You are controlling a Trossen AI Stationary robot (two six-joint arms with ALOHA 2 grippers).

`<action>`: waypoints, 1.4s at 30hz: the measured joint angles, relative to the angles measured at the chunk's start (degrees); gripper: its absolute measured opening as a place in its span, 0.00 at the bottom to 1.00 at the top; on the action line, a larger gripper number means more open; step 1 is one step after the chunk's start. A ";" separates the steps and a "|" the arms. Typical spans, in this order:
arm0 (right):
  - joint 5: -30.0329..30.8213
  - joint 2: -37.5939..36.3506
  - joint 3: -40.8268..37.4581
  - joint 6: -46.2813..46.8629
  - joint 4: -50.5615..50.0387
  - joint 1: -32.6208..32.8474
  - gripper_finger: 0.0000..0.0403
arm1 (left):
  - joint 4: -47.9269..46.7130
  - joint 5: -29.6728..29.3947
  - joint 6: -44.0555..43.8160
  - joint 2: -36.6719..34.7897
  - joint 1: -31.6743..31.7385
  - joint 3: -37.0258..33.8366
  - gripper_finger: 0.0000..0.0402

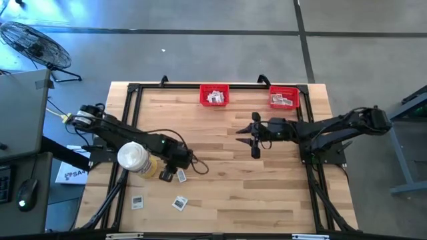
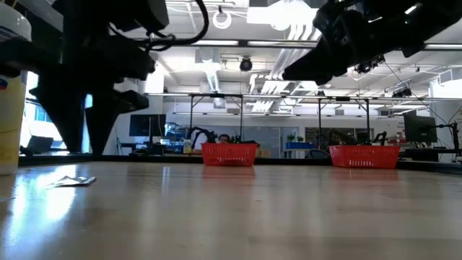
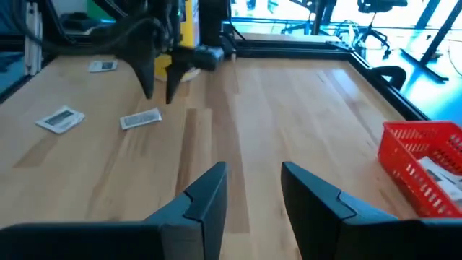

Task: Pick & Place First Aid Supplies
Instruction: Put the ointment pack into the right red bin

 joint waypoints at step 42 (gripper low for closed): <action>11.02 0.12 -0.01 2.28 3.56 7.69 0.31 | 2.28 -11.04 42.73 6.80 -9.02 -0.02 0.28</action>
